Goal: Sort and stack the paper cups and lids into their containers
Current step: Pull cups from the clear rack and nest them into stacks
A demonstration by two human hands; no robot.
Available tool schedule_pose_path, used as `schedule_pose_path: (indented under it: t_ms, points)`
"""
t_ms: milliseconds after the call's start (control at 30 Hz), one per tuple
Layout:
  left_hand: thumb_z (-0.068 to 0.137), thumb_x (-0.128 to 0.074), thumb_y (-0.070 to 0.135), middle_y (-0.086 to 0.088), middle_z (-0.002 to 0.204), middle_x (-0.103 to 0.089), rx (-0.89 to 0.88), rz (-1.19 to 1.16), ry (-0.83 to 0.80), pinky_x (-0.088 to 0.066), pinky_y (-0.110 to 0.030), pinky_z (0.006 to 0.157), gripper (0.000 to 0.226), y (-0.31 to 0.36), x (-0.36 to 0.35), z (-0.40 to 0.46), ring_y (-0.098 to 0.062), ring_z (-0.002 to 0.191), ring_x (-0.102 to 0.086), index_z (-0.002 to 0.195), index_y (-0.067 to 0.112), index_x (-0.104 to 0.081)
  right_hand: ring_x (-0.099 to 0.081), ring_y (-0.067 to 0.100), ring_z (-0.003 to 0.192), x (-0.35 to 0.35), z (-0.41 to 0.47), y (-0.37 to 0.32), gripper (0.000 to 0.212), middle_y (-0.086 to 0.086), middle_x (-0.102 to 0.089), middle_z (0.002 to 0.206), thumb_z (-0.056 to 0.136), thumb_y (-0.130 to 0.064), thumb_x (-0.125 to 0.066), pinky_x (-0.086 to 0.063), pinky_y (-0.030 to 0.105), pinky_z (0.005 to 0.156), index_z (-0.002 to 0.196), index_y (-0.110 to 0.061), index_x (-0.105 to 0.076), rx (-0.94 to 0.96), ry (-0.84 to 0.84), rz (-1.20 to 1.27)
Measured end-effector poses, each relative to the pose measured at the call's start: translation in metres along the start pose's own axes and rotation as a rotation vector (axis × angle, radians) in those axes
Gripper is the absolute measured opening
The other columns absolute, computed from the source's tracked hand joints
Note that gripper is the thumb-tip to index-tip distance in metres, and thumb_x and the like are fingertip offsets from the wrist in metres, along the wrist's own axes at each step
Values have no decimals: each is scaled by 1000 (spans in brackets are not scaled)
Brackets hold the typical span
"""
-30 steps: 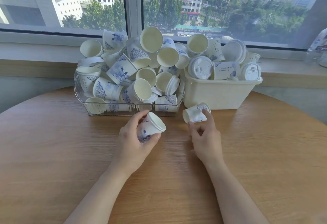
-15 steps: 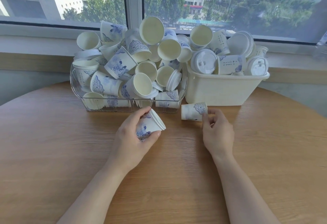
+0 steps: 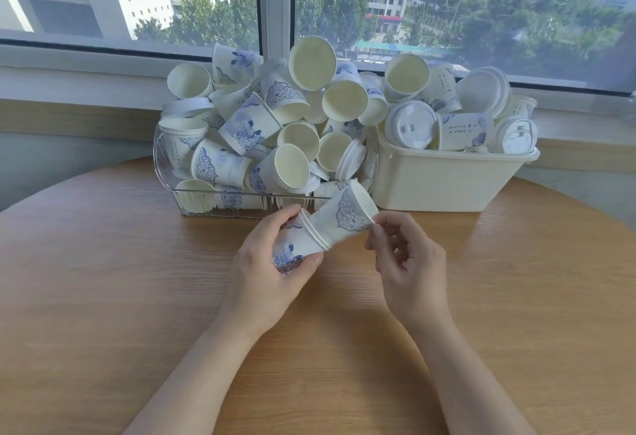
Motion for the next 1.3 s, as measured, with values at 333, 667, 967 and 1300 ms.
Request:
schedule_pose_path:
  t_ms: [333,667,967,1300]
  points:
    - [82,-86,25,20,137,-61,-68,-26,-34,-52,-34,106,72,12,-2,-2,-5,129,-59,146,33,-53,-55,13,76,-35,-10,7,19,-10,-56,92,105,-37,-58,-42,16,69,116,-34,-72,-17,-196,-66]
    - [83,-84,19,15,132,-63,-137,-7,15,-54,-35,102,69,12,4,0,-8,123,-63,145,27,-57,-58,1,132,-76,-14,19,46,-19,-61,143,107,-42,-49,-51,41,110,150,-25,-52,-200,-299,172]
    - [84,-85,13,15,133,-60,-27,19,251,-43,-18,106,69,-17,50,8,1,126,-56,145,26,-55,-61,10,99,-93,44,-16,28,-10,-60,122,96,-17,-72,-51,20,79,121,-29,-73,13,-95,-85]
    - [84,-84,16,10,137,-62,77,50,268,-43,-16,106,70,-37,60,12,-6,128,-57,147,24,-54,-60,3,84,-104,48,-11,9,-10,-62,111,96,-19,-74,-44,12,71,104,-23,-77,36,4,-108]
Point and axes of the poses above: each hand's wrist, its own z-axis towards the middle knuckle, its own x-axis out of the back of the hand, y = z × x, the point moved 10 cm from there along z, towards the middle knuckle
